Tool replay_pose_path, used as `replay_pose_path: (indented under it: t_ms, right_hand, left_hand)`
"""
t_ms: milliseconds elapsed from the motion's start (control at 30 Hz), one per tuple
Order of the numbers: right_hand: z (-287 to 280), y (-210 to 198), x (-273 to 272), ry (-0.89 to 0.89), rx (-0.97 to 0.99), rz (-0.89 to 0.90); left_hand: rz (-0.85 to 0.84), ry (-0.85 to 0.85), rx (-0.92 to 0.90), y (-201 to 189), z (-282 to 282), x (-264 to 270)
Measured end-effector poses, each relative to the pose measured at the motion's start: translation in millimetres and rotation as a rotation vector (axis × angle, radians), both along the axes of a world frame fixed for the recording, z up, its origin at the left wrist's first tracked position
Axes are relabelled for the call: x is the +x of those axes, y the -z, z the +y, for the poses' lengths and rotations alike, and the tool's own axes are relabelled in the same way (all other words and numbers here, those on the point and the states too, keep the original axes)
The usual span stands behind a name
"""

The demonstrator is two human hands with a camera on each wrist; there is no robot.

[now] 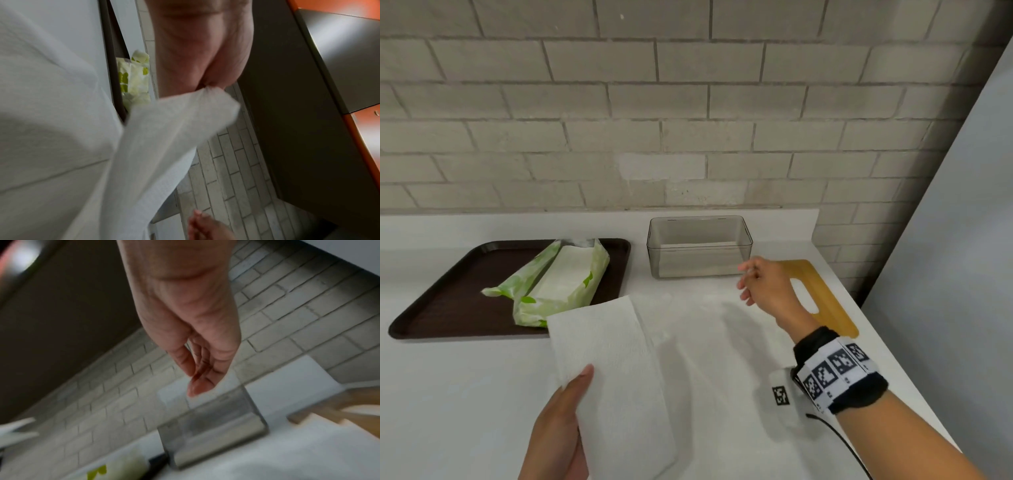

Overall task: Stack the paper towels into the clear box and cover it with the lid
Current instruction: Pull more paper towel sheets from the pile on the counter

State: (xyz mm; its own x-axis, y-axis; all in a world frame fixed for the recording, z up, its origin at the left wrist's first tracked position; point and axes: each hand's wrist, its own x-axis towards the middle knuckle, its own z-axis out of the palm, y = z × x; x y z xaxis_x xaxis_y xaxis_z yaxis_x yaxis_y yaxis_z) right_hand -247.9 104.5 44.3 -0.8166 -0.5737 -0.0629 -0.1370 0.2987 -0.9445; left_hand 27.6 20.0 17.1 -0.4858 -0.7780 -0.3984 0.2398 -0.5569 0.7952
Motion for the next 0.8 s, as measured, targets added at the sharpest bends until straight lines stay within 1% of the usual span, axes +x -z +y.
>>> replay_pose_path:
  t_ms: [67, 133, 167, 200, 233, 300, 400, 467, 567, 633, 700, 767, 800]
  right_hand:
    - [-6, 22, -2, -0.064, 0.234, -0.008]
    - [-14, 42, 0, -0.22, 0.557, 0.104]
    - [-18, 52, 1, -0.281, 0.683, 0.171]
    - [-23, 61, 2, -0.316, 0.751, 0.212]
    - [-27, 69, 3, -0.33, 0.775, 0.227]
    - [-37, 79, 3, -0.319, 0.748, 0.232]
    - [-47, 76, 5, -0.274, 0.512, 0.166]
    - [-48, 62, 8, -0.277, 0.376, 0.176]
    - [-43, 40, 13, -0.216, 0.205, 0.158]
    - [-35, 17, 21, -0.18, 0.03, 0.132]
    - [-20, -11, 32, -0.182, -0.257, 0.008]
    - [-3, -37, 43, -0.195, -0.555, -0.191]
    - [4, -47, 47, -0.2, -0.661, -0.262]
  left_hand:
    - [-0.003, -0.001, 0.001, 6, -3, 3]
    - [0.022, 0.041, 0.003, 10, -7, 4]
    - [0.029, 0.061, 0.003, 9, -7, 4]
    - [0.03, 0.071, -0.002, 9, -7, 4]
    - [0.024, 0.073, -0.007, 7, -6, 4]
    - [0.032, 0.07, 0.006, 6, -7, 5]
    - [0.026, 0.059, 0.016, 10, -8, 3]
    - [0.012, 0.068, 0.025, 10, -8, 2]
    - [0.0, 0.068, 0.044, 14, -10, 0]
    - [0.015, 0.072, 0.069, 16, -13, -2]
    - [0.023, 0.092, 0.082, 14, -15, -6]
    - [0.021, 0.123, 0.074, 12, -17, -12]
    - [0.023, 0.139, 0.07, 11, -17, -16]
